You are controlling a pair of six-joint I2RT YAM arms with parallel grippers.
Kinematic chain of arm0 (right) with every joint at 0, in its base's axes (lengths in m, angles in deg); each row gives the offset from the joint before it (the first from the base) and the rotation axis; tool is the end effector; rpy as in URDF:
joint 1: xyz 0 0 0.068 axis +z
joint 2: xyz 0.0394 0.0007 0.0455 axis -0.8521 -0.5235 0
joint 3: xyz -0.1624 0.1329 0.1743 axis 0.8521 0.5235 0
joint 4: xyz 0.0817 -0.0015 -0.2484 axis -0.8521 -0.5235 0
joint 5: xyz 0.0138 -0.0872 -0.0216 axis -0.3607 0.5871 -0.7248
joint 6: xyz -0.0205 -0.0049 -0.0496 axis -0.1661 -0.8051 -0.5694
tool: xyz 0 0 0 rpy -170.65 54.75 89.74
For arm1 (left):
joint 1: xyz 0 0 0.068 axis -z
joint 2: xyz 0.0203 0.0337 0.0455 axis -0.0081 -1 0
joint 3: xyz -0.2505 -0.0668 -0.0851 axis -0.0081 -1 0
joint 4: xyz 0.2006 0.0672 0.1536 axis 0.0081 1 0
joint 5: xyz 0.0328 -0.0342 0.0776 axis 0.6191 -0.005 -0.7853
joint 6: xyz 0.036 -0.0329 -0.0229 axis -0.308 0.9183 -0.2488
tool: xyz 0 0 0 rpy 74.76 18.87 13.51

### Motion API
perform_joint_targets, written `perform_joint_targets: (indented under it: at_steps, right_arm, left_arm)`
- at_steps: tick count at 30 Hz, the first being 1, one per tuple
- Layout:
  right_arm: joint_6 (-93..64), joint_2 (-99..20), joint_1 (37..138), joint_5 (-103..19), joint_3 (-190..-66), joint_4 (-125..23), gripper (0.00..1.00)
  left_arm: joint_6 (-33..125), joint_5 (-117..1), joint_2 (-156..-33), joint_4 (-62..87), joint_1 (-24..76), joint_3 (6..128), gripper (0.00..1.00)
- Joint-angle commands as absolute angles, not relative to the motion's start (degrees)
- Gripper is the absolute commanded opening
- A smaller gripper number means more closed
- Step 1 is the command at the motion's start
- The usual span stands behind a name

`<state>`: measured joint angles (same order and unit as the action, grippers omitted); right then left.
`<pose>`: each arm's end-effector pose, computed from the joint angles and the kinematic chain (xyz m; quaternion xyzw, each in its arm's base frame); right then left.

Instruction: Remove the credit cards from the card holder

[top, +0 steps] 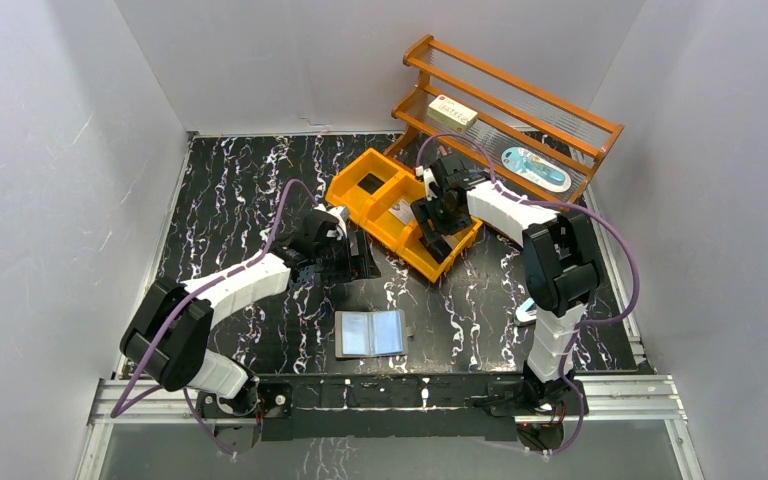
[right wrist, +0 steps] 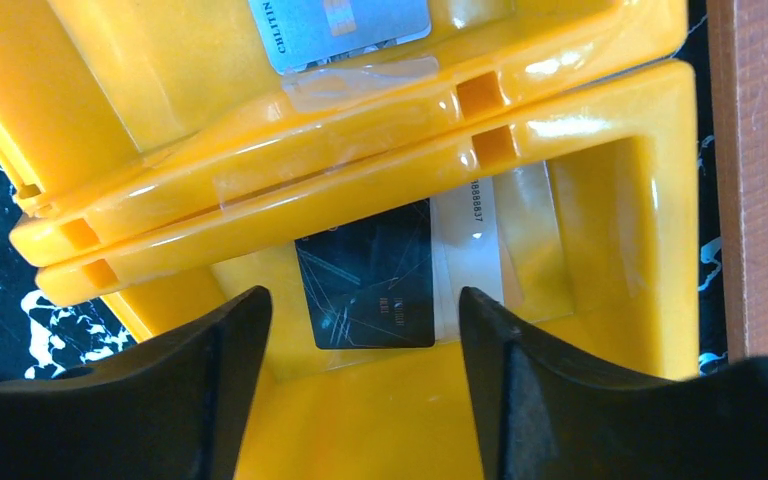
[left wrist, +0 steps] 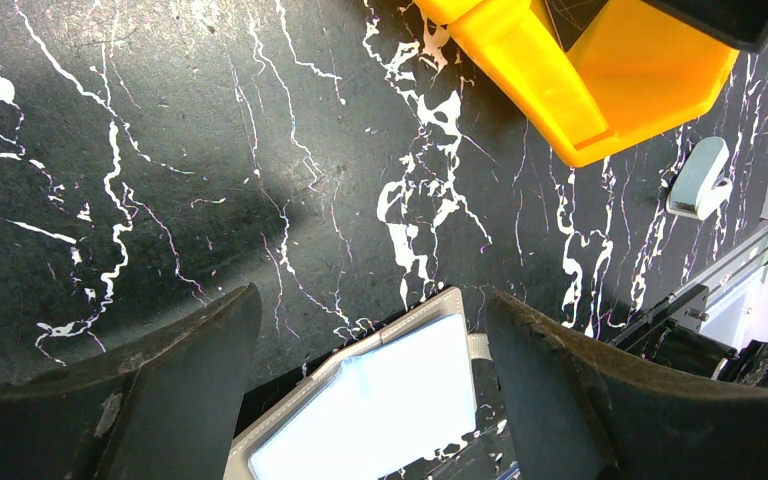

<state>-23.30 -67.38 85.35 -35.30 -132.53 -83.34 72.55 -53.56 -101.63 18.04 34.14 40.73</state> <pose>0.3568 0.1819 0.2026 -0.2417 0.9391 0.0619 0.2363 0.2433 -0.1775 0.2045 0.0205 0.9041 -0.3266 0.2747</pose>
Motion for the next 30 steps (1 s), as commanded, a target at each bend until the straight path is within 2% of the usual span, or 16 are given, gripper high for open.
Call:
perform_joint_targets:
  at_steps: [1, 9, 19, 27, 28, 30]
  right_arm:
    - [-22.87, -67.40, 85.23, -37.22, -133.57, -81.92, 0.82]
    - [-24.87, -69.65, 85.25, -36.94, -132.23, -82.74, 0.83]
    - [-24.87, -69.48, 88.66, -28.50, -126.60, -79.53, 0.79]
    - [-22.07, -68.19, 88.67, -28.83, -126.88, -78.30, 0.61]
    - [-21.93, -67.82, 88.66, -29.06, -127.22, -78.24, 0.55]
    - [-21.98, -67.28, 88.67, -29.62, -127.72, -78.25, 0.49]
  left_arm:
    - [71.70, -53.92, -100.18, 19.12, 33.84, 42.37, 0.82]
    - [71.91, -54.00, -100.28, 18.93, 33.83, 42.26, 0.82]
    - [72.18, -54.03, -100.36, 18.53, 33.81, 41.91, 0.82]
    - [72.00, -54.39, -99.95, 18.93, 33.82, 41.89, 0.82]
    - [71.99, -54.44, -99.93, 18.96, 33.81, 41.83, 0.82]
    - [72.02, -54.45, -99.93, 18.81, 33.81, 41.77, 0.82]
